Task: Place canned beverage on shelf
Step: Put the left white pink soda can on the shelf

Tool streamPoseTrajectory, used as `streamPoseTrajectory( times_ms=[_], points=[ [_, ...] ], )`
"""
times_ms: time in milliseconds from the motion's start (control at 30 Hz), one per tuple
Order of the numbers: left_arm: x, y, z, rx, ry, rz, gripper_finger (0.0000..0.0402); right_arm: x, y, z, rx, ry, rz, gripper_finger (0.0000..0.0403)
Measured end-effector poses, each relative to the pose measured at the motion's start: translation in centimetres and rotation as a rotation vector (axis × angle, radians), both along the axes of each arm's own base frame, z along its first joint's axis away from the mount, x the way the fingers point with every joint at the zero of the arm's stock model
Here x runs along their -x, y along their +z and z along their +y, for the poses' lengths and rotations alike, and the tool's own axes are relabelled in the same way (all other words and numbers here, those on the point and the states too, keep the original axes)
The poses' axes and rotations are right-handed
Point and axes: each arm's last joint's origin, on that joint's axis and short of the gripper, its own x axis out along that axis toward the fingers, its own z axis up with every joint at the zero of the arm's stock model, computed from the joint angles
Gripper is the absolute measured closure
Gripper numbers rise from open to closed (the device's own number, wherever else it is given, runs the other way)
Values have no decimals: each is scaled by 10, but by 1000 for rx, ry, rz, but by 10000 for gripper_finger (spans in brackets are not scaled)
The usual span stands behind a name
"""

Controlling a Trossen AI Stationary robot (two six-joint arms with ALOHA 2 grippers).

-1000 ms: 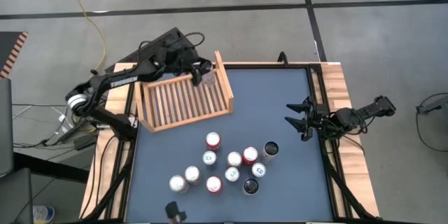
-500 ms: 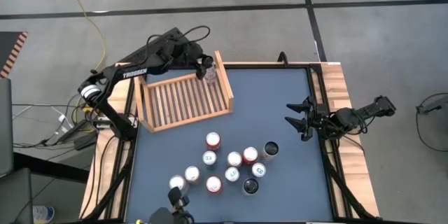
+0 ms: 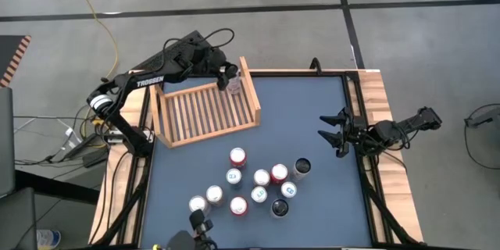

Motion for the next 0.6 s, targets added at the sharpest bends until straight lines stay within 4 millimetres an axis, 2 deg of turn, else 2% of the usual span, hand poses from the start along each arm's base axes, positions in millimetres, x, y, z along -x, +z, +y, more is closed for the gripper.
streamPoseTrajectory(
  times_ms=[600],
  points=[
    [0, 0, 0, -47, -52, 15, 146, 0, -1, 0, 5, 0, 14, 128]
  ],
)
